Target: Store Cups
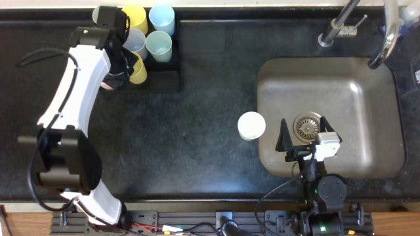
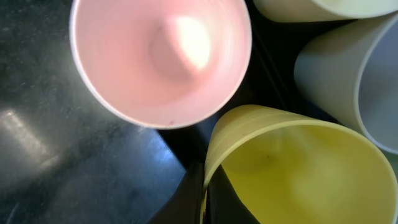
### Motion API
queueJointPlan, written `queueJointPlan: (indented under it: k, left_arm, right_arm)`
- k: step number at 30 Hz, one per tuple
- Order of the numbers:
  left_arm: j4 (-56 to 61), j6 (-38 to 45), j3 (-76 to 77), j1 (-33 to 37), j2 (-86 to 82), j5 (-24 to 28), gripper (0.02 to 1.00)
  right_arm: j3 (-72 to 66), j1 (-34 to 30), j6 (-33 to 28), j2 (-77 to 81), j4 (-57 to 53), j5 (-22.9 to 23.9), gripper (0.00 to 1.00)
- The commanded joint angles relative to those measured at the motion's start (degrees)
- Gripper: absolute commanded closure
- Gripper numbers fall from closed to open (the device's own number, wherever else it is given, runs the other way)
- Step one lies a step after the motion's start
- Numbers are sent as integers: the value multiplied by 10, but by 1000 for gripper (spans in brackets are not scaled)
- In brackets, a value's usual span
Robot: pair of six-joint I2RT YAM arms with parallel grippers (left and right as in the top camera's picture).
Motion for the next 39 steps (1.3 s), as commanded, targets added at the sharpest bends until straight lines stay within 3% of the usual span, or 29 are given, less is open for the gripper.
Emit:
queueJointPlan:
  k: [1,21,22,24,26,27,39]
  left_arm:
    - [2,-7,-2,3,23,-14,982]
    - [1,-7,-2,3,52,-24,980]
    - [1,-7,-2,3,51,-24,928]
    - [0,-7,-2,3,51,-24,573]
    - [0,-6,-2,2,50,-24,115]
    - [-1,-6,-2,2,48,-24,20]
    - [-109,-2,-2,-5,-158,-23,20]
  right_arm:
    - [-7,-2,2,-5,3,-4,5]
    - [-7,-2,2,-5,3,-4,5]
    - [-7,-2,2,-5,3,-4,5]
    - [-7,-2,2,-5,3,-4,3]
    - [-7,-2,2,-5,3,-4,7]
    - [-7,-2,2,-5,3,-4,5]
    - [-7,-2,2,-5,3,-4,5]
